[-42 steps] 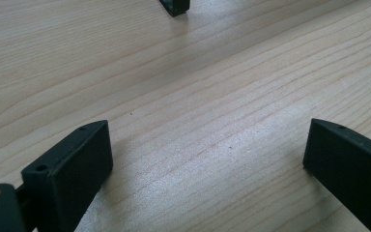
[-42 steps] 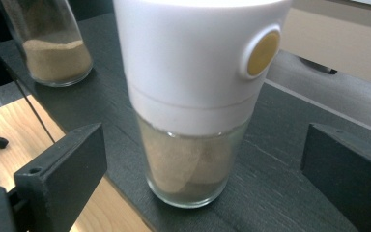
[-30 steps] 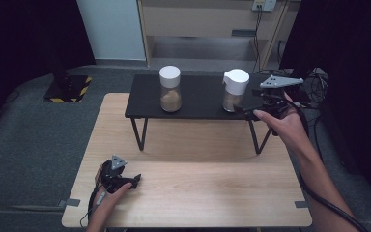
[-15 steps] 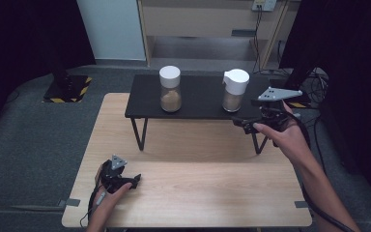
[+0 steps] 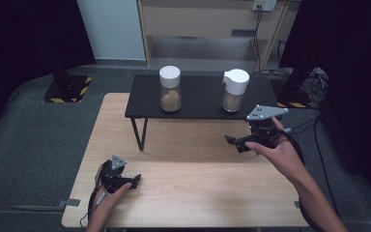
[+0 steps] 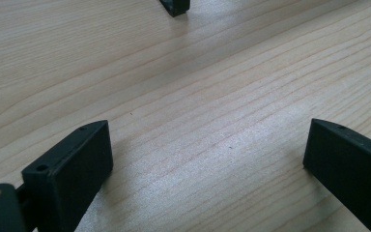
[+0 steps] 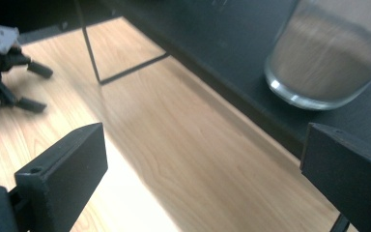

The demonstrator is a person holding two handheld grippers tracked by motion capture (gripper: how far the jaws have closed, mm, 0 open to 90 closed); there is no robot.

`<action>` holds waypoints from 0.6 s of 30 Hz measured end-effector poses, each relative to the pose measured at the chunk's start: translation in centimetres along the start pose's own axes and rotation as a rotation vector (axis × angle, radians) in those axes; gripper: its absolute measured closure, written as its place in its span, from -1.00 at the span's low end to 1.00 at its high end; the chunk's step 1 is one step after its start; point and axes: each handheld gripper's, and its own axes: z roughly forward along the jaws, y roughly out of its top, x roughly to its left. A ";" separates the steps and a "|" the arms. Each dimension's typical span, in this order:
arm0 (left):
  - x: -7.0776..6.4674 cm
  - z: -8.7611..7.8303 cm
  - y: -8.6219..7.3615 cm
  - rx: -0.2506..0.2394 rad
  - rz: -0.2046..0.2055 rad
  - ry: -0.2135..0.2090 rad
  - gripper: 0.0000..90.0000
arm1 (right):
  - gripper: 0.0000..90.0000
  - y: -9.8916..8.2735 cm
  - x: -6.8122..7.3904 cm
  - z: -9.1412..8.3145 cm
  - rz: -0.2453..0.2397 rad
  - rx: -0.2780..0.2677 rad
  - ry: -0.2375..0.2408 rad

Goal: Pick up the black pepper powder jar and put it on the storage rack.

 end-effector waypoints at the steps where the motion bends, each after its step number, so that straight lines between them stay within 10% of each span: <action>1: 0.0 0.0 0.0 0.000 0.000 0.000 -0.96 | -0.92 -0.2 0.1 0.1 0.000 0.005 0.004; 18: -0.1 0.0 0.0 0.001 0.000 0.002 -0.95 | -0.92 -4.3 1.2 3.1 0.030 0.054 0.037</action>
